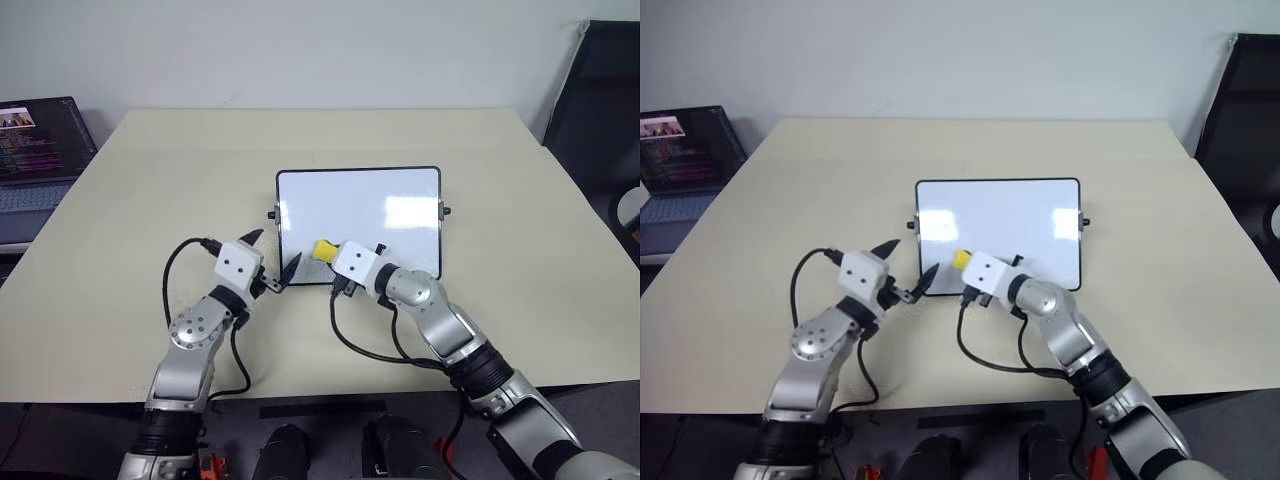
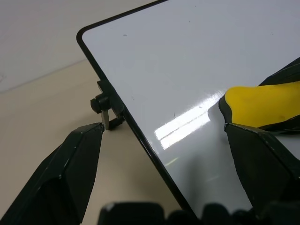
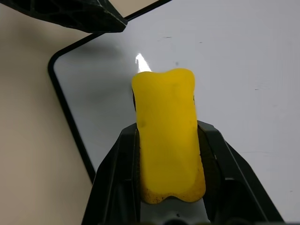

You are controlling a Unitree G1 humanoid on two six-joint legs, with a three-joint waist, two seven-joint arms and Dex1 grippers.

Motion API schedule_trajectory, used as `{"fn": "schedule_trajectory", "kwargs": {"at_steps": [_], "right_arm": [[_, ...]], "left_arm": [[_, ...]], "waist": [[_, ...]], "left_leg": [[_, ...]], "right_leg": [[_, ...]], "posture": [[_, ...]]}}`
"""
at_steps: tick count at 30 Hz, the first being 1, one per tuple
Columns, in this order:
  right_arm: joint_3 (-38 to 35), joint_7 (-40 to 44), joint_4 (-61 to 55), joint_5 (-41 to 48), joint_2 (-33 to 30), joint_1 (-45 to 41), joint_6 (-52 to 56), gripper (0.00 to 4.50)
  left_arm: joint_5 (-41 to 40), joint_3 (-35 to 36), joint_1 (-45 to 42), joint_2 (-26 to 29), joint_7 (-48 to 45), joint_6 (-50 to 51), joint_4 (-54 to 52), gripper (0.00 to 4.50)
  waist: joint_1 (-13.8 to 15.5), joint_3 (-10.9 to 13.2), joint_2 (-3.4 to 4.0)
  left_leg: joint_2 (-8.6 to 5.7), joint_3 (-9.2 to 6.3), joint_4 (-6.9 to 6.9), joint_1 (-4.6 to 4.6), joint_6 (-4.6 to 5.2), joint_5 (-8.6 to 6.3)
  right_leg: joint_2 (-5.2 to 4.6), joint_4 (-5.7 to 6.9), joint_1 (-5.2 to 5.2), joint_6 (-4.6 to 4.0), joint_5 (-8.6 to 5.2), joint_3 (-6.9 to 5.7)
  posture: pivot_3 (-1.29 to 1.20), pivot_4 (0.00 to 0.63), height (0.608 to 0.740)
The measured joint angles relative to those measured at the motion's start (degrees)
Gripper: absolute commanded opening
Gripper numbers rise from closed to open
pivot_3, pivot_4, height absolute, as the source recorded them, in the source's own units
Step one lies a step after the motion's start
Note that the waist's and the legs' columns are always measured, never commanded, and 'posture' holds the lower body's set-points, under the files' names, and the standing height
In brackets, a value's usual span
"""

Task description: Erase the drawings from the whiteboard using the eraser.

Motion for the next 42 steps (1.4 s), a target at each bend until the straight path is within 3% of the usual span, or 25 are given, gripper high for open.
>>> {"fn": "schedule_trajectory", "kwargs": {"at_steps": [11,17,26,33,42], "right_arm": [[-1.8,2.3,-1.7,1.7,-1.9,2.2,-0.5,1.23],[-10.7,1.7,-5.7,7.3,-2.2,4.6,2.1,1.23],[-16.2,4.4,-19.4,12.9,-7.1,11.5,11.5,1.23],[-28.5,2.4,-26.7,15.4,-13.2,18.5,21.4,1.23],[-41.6,-3.3,-28.6,20.7,-11.5,22.0,37.5,1.23]], "left_arm": [[-0.2,0.1,0.6,0.5,0.0,1.3,-1.6,4.50],[-3.1,-0.2,0.3,-0.1,-3.0,1.6,-1.7,4.50],[-10.4,-4.1,-0.1,-0.2,-13.6,2.3,-3.0,4.50],[-13.9,-9.3,-2.3,3.0,-26.8,3.5,-3.0,4.50],[-16.2,-11.5,-9.8,2.9,-39.7,2.7,4.7,4.50]], "waist": [[0.4,0.0,-0.01],[0.3,0.0,-0.01],[0.2,0.1,0.02],[0.3,0.1,0.02],[0.0,0.1,0.06]], "left_leg": [[-0.02,-0.10,0.01,-0.09,0.00,0.00],[-0.02,-0.04,0.00,-0.18,0.00,0.00],[-0.04,-0.10,-0.04,-0.29,0.00,-0.02],[-0.12,-0.05,-0.04,-0.35,0.00,-0.02],[-0.14,0.00,-0.03,-0.34,0.00,-0.01]], "right_leg": [[0.00,-0.03,0.00,0.02,-0.01,-0.06],[-0.03,-0.14,-0.03,0.06,-0.01,-0.04],[0.00,-0.17,-0.14,0.02,-0.05,-0.05],[0.07,-0.23,-0.14,0.03,-0.06,-0.06],[0.18,-0.14,-0.21,0.02,-0.06,-0.03]], "posture": [[0.00,0.150,0.740],[0.00,0.150,0.740],[0.00,0.150,0.740],[0.00,0.150,0.740],[0.00,0.150,0.740]]}}
